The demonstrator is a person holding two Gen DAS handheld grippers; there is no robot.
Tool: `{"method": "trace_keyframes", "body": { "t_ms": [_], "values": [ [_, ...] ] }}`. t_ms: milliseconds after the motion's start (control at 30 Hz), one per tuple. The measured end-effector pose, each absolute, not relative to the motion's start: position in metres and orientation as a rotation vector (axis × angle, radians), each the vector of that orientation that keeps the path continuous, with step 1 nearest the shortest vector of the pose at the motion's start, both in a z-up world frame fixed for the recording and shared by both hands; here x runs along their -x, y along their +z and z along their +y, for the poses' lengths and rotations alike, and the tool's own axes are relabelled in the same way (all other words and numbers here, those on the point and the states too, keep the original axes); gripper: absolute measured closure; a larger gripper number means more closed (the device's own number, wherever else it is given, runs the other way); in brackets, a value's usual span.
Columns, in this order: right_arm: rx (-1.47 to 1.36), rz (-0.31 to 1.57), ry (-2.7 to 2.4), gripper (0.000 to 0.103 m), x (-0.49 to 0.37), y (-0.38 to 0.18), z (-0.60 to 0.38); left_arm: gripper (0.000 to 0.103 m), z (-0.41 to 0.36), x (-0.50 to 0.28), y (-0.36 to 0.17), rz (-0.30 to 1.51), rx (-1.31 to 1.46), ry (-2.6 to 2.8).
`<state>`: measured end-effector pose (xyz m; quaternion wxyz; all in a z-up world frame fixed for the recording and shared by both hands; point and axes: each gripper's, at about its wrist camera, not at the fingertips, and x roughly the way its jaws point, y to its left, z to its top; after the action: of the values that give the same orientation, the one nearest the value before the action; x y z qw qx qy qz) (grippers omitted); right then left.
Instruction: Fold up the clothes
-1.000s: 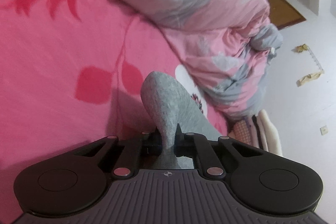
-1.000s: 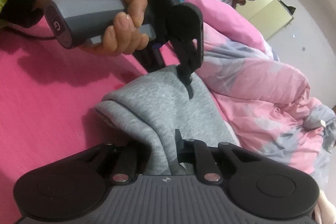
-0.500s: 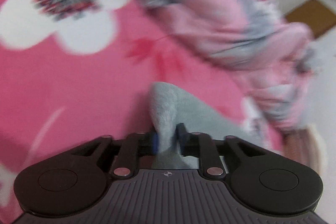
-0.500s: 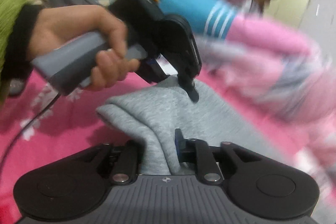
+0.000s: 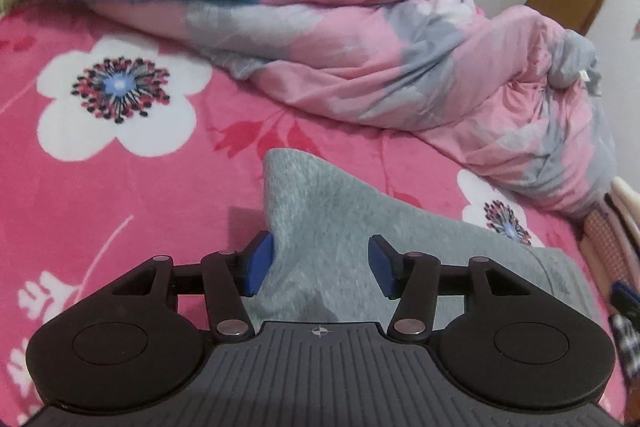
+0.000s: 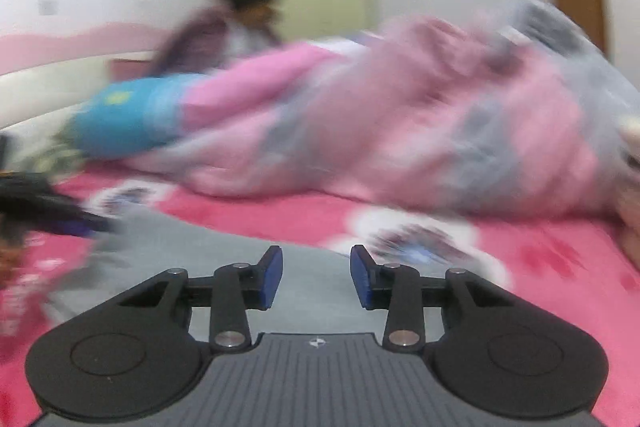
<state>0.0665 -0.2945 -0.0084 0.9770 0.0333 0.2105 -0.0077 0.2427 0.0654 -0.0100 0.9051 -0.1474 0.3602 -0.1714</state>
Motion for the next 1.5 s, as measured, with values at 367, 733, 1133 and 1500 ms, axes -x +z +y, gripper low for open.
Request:
{"method": "trace_keyframes", "body": {
  "t_ms": [367, 733, 1133, 1500],
  "values": [
    [-0.118, 0.486, -0.144, 0.074, -0.058, -0.037, -0.336, 0.051, 0.105, -0.216, -0.003, 0.634, 0.343, -0.263],
    [-0.067, 0.564, -0.159, 0.072, -0.089, -0.02, -0.322, 0.051, 0.033, -0.181, -0.063, 0.619, 0.179, -0.398],
    [-0.035, 0.726, -0.164, 0.075, -0.194, -0.059, -0.325, 0.05, 0.046, -0.181, -0.072, 0.609, 0.172, -0.513],
    [0.086, 0.684, -0.189, 0.073, -0.181, -0.024, -0.277, 0.051, 0.06, -0.176, -0.07, 0.62, 0.225, -0.535]
  ]
}}
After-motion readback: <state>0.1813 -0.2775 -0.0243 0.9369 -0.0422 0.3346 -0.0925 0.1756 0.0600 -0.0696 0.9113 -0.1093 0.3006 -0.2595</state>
